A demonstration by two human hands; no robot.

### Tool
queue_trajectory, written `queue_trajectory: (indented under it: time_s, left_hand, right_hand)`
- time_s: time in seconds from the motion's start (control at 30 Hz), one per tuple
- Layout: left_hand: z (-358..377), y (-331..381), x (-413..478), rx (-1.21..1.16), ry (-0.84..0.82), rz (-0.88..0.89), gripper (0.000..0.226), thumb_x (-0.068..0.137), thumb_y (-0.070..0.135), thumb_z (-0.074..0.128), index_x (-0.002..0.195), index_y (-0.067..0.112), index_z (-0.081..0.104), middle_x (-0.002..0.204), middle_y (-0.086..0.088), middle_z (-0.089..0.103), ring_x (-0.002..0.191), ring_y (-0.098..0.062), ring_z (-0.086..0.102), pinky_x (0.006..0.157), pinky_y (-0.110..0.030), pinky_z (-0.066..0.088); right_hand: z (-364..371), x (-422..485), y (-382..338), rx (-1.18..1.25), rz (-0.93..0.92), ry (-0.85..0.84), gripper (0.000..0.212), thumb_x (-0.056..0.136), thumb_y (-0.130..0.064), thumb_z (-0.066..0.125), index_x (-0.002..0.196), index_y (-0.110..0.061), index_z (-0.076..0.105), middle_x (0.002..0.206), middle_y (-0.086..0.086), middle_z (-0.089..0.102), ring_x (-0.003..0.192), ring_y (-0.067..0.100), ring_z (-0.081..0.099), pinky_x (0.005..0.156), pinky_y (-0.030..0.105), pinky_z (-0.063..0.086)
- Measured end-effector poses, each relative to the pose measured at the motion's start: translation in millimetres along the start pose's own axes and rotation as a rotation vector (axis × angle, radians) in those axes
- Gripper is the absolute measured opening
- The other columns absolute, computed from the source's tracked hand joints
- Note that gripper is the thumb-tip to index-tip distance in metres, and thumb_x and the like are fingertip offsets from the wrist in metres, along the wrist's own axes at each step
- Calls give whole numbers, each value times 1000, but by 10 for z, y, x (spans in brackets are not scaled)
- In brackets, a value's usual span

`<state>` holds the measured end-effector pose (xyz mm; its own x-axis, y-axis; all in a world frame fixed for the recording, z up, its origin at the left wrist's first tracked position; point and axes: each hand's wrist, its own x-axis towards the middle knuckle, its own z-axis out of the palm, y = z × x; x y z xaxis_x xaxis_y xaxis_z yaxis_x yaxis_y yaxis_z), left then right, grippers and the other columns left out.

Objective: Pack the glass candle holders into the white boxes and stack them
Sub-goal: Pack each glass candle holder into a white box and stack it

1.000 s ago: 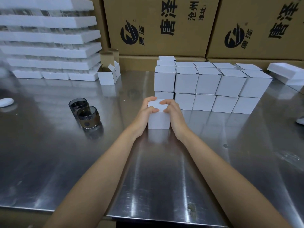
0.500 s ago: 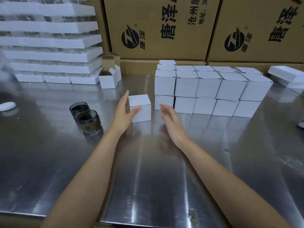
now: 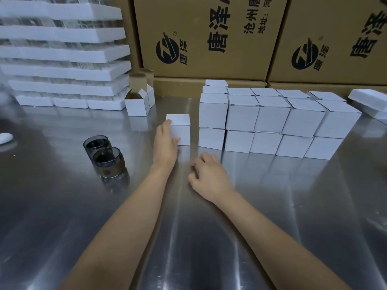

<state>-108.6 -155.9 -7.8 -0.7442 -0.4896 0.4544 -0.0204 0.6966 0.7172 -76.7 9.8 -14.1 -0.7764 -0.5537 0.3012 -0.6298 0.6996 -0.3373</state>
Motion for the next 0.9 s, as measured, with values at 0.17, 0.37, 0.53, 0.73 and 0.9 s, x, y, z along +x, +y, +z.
queue_trajectory:
  time_s: [0.17,0.37,0.53,0.73,0.9]
  left_hand:
    - [174,-30,272,98,19,-15,54,96,12,55,145,15,34,146,-9,42,128,-28,46,97,-40,41]
    - [399,-85,592,166,-34,34,55,96,19,56,146,21,34,146,-2,45,126,-26,48,90,-41,43]
    - [537,-130,772,138,-100,91,60,94,18,58,148,22,32,147,-4,45,128,-30,47,94,-42,42]
    - [542,-156,769,40,-142,122,71,93,14,58,153,23,21,155,1,35,138,-24,38,106,-42,39]
    - [479,-94,574,-113,14,39,69,91,1,51,153,16,22,159,0,26,144,-15,27,106,-20,24]
  right_hand:
    - [59,247,-46,-175,-14,71,19,89,-32,44,93,-13,45,102,7,58,97,28,51,66,33,30]
    - [141,504,47,-159,51,47,23,90,-33,43,79,-13,42,89,11,64,85,33,60,62,32,27]
    - [181,561,82,-177,51,33,29,91,-35,41,70,-14,45,86,12,62,78,31,55,61,33,26]
    - [184,567,111,-141,42,73,28,90,-33,43,69,-15,44,80,12,60,71,31,51,59,32,22]
    - [165,581,132,-94,64,82,26,89,-32,45,69,-15,45,81,14,64,78,34,59,59,32,27]
